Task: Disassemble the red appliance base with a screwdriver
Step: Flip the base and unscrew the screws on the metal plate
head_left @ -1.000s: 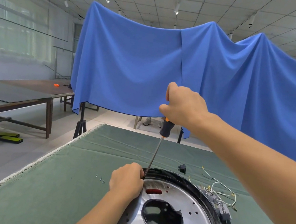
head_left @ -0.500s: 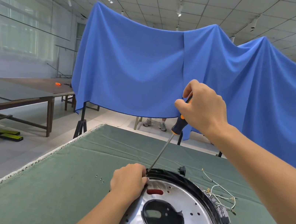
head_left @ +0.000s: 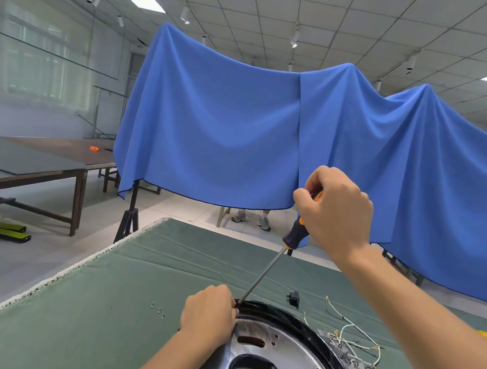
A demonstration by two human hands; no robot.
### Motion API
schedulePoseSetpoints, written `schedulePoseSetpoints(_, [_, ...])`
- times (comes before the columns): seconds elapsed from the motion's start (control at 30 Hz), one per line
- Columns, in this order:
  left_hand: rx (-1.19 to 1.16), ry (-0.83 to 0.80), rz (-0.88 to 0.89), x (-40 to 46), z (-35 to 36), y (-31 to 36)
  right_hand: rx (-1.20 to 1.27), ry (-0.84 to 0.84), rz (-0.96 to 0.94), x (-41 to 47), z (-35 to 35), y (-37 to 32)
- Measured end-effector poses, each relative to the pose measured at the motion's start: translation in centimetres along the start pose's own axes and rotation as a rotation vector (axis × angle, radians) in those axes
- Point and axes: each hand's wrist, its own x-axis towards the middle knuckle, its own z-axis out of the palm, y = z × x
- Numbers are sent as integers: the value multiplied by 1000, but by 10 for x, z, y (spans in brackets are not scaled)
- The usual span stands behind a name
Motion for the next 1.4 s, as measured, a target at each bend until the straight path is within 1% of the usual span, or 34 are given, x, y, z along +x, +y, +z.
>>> schedulePoseSetpoints(0.2, [4, -40, 12, -3, 6, 17, 27, 30, -75, -2, -6, -1])
schedulePoseSetpoints(0.33, [-35, 32, -21, 0, 2, 21, 44, 53, -71, -1, -14, 9])
schedulePoseSetpoints(0.4, [-45, 88, 12, 2, -7, 20, 71, 98, -28, 3, -18, 17])
schedulePoseSetpoints(0.5, [-104, 143, 92, 3, -23, 17, 139, 189, 96, 7, -22, 33])
schedulePoseSetpoints(0.6, [-234, 151, 136, -1, -32, 4, 216, 239, 252, 0, -20, 49])
schedulePoseSetpoints(0.67, [-407, 124, 139, -5, -35, -7, 271, 236, 380, -11, -13, 57])
schedulePoseSetpoints(0.77, [-690, 108, 115, -11, -37, -22, 302, 194, 542, -30, 2, 63])
schedulePoseSetpoints(0.83, [-835, 115, 66, -13, -39, -32, 259, 111, 589, -44, 12, 68])
schedulePoseSetpoints(0.9, [-951, 116, 6, -12, -43, -43, 264, -38, 550, -58, 20, 73])
schedulePoseSetpoints(0.97, [-1056, 79, -47, -10, -50, -55, 328, -216, 455, -71, 20, 78])
schedulePoseSetpoints(1.0, [-1111, 53, -72, -9, -53, -62, 316, -315, 390, -76, 20, 80])
schedulePoseSetpoints(1.07, [-1223, 8, -119, -8, -58, -72, 159, -498, 248, -84, 21, 87])
schedulePoseSetpoints(1.1, [-1282, -3, -142, -8, -58, -76, 50, -536, 196, -87, 24, 88])
schedulePoseSetpoints(1.17, [-1429, 0, -201, -9, -55, -79, -117, -536, 152, -93, 33, 87])
schedulePoseSetpoints(1.27, [-1622, 24, -276, -11, -43, -78, -250, -551, 145, -98, 46, 81])
schedulePoseSetpoints(1.33, [-1668, 53, -318, -11, -33, -79, -351, -593, 67, -100, 55, 76])
schedulePoseSetpoints(1.4, [-1697, 84, -350, -10, -26, -79, -379, -606, -27, -102, 62, 69])
